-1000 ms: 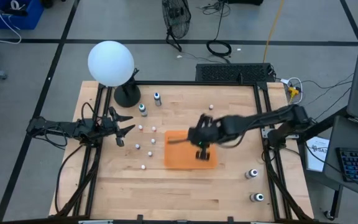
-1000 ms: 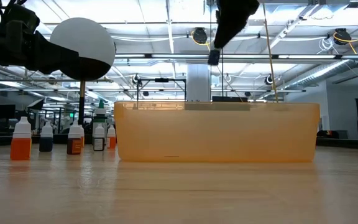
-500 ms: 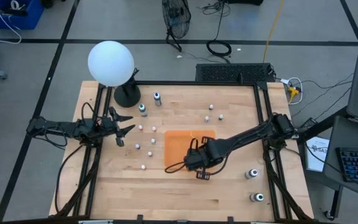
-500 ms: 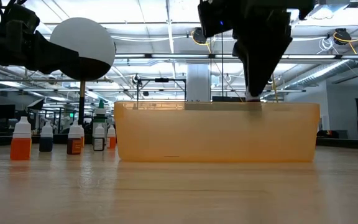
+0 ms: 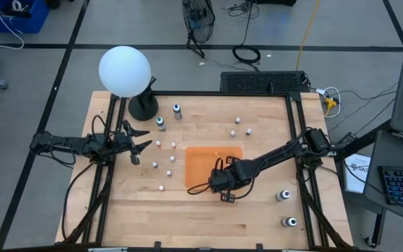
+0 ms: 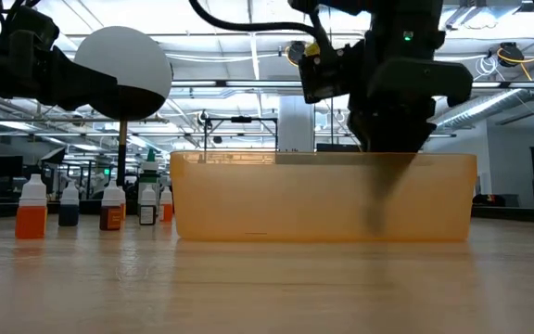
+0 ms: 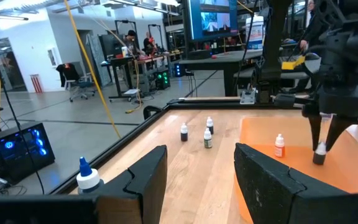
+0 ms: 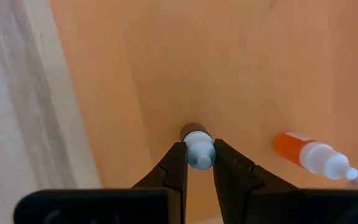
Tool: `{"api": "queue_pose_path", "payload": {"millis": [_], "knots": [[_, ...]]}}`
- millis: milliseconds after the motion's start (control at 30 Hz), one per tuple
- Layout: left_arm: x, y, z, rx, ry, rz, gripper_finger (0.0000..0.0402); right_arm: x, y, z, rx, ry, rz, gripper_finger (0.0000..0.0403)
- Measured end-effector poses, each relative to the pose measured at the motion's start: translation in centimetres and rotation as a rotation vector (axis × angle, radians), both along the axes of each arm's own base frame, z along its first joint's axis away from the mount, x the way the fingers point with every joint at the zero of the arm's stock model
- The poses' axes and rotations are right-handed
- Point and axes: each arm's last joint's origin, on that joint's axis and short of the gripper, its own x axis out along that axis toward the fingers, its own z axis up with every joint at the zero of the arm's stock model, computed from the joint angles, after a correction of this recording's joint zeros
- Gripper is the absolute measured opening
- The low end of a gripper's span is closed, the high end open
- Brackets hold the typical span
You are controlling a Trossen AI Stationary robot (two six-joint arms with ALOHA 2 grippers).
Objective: Pick & Place food coloring
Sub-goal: Put the small black food coloring bottle into the container
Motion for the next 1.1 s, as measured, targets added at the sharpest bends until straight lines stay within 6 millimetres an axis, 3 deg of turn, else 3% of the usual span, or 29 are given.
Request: {"api": "queue_pose_path", "payload": {"millis": [100, 333, 600, 767, 900, 1100], "knots": [[0.0, 0.0, 0.0, 0.000, 0.000, 0.000, 0.0186, 0.0, 0.0, 0.0, 0.003, 0.002, 0.000, 0.0054], [0.0, 0.0, 0.0, 0.000, 0.000, 0.000, 0.0186, -0.1, 0.0, 0.2, 0.051, 0.014, 0.005, 0.0137], [0.0, 0.0, 0.0, 0.000, 0.000, 0.000, 0.0186, -0.9, -1.5, 4.2, 0.082, -0.094, -0.028, 0.0162], [0.0, 0.0, 0.0, 0.000, 0.000, 0.000, 0.0187, -2.3, -3.8, 8.0, 0.071, -0.175, -0.047, 0.0163], [0.0, 0.0, 0.0, 0.000, 0.000, 0.000, 0.0187, -4.2, -6.7, 10.9, -0.067, -0.218, -0.079, 0.0164], [0.0, 0.0, 0.0, 0.000, 0.000, 0.000, 0.0186, -6.9, -11.2, 13.5, -0.181, -0.223, -0.211, 0.0164]]}}
